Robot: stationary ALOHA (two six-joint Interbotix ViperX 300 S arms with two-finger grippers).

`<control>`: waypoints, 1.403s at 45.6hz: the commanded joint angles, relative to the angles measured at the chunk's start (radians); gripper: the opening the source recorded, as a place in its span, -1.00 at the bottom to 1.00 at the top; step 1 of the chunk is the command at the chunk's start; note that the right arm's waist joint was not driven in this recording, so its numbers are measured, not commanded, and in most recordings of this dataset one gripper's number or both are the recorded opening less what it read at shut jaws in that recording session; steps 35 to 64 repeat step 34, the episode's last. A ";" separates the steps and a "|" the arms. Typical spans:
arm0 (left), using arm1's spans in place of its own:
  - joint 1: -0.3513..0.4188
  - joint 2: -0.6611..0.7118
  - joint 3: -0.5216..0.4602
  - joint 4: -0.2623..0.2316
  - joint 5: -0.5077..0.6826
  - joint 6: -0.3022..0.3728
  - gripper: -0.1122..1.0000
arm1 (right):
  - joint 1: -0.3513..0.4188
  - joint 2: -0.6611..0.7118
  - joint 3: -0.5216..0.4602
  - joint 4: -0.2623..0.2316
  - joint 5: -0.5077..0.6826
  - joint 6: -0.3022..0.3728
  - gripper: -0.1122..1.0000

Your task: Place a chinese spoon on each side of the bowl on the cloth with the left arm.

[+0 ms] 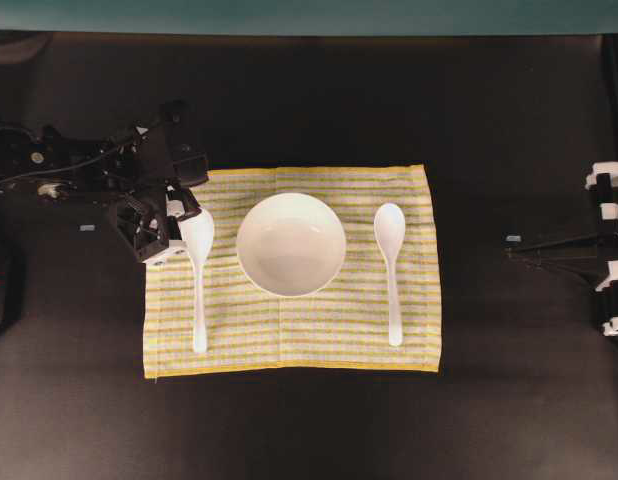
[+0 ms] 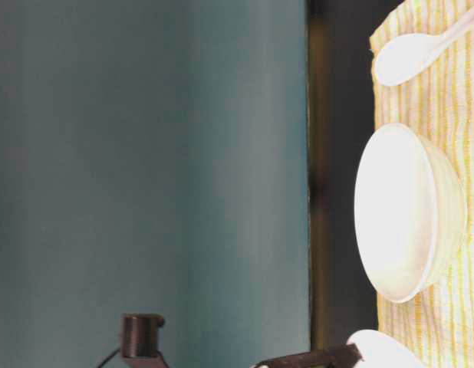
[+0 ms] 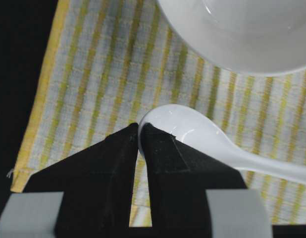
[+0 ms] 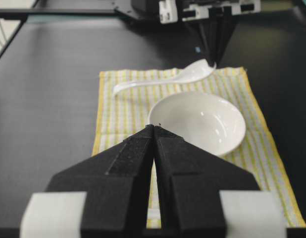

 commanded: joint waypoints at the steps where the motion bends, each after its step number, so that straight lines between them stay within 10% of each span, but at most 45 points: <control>1: 0.015 0.023 0.014 0.003 -0.057 0.011 -0.64 | 0.000 0.005 -0.005 0.002 -0.011 0.005 -0.81; 19: 0.023 0.080 0.069 0.003 -0.212 0.020 0.75 | 0.000 0.005 0.002 0.002 -0.011 0.005 -0.81; 34: -0.005 -0.141 0.077 0.003 -0.207 0.011 0.76 | 0.000 0.005 0.003 0.002 -0.011 0.006 -0.81; 64: -0.005 -0.141 0.077 0.003 -0.207 0.011 0.76 | 0.000 0.005 0.003 0.002 -0.011 0.006 -0.81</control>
